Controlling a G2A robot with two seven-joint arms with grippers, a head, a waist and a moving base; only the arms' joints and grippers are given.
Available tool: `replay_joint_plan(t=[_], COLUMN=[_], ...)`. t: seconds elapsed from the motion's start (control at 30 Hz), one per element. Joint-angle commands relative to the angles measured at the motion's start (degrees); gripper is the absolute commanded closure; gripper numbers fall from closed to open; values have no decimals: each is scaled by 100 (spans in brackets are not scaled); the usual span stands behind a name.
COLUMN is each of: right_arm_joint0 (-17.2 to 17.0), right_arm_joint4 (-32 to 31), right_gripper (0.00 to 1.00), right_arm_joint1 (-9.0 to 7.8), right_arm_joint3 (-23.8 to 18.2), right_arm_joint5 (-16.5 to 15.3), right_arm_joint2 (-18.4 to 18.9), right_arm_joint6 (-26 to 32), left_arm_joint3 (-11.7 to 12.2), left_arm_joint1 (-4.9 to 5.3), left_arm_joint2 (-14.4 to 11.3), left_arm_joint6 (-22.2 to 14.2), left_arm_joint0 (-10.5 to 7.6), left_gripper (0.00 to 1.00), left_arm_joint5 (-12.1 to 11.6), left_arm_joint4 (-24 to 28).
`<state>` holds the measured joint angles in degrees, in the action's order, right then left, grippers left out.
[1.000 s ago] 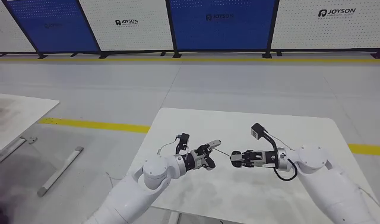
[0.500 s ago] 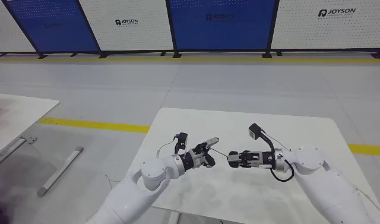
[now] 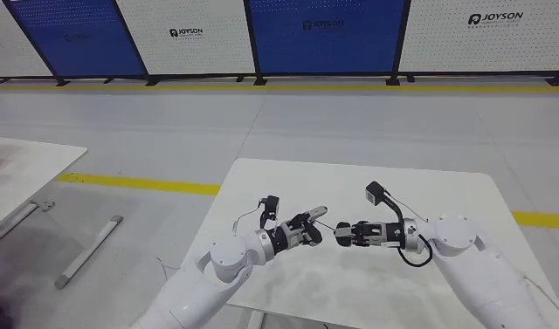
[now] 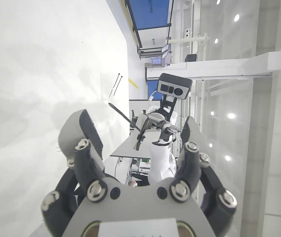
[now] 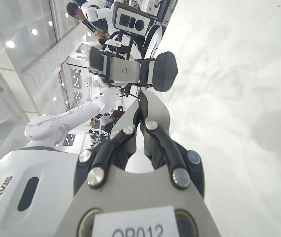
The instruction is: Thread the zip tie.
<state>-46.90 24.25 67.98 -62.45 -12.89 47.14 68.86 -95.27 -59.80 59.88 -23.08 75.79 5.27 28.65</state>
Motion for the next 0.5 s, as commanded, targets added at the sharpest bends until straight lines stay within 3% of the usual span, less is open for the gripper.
replay_joint_plan(t=[0.0,0.47], right_arm_joint0=[0,0], right_arm_joint4=[0,0], right_gripper=[100,100], right_arm_joint1=[0,0], right_arm_joint3=[0,0], right_arm_joint5=[0,0], right_arm_joint2=[0,0], right_arm_joint6=[0,0], left_arm_joint3=[8,40], left_arm_joint1=[-4,-10], left_arm_joint2=[5,89], left_arm_joint6=[-28,-324], left_arm_joint0=[4,58], left_gripper=[100,100], left_arm_joint5=[-17,-228], left_arm_joint4=[13,64])
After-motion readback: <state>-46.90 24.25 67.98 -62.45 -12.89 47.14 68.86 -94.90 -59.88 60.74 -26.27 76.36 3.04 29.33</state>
